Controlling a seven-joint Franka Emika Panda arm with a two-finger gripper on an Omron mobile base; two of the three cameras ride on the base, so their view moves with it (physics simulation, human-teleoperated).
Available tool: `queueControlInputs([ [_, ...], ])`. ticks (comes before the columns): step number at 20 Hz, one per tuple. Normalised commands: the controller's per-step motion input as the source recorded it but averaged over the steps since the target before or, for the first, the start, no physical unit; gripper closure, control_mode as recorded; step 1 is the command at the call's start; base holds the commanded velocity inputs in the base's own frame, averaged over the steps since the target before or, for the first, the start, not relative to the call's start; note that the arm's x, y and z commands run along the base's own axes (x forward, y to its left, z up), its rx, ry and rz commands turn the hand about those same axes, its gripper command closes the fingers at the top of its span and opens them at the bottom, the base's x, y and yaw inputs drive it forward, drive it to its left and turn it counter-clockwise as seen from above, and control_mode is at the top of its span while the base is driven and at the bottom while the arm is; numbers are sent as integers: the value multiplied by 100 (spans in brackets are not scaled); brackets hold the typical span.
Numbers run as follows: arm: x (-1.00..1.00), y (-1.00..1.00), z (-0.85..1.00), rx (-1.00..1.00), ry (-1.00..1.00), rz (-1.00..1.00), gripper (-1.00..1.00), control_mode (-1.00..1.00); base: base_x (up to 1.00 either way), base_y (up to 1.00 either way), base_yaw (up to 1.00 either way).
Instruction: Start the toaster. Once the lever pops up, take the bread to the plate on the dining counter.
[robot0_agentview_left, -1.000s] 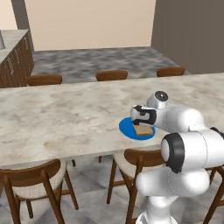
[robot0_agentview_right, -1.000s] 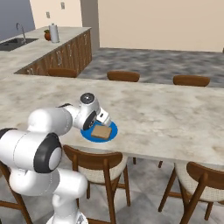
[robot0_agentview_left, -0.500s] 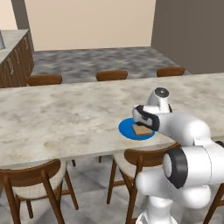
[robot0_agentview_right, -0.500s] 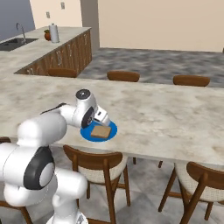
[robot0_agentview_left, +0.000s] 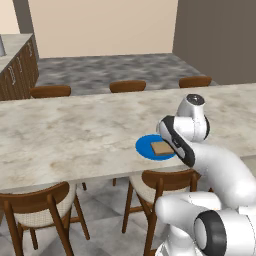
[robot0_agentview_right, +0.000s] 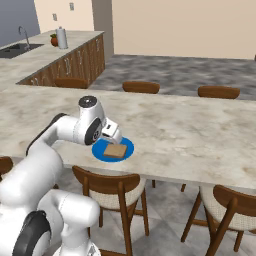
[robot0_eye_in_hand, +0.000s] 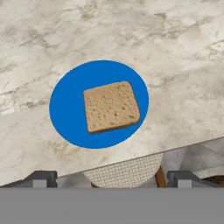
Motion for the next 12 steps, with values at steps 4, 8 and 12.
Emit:
queueControlInputs([
  [4,-77,10,47,-1,1,6,-100,-100,0,0,0],
  [8,-95,26,52,-6,1,2,-100,-100,0,0,0],
  [12,-100,21,46,-8,0,0,-100,-100,0,0,0],
])
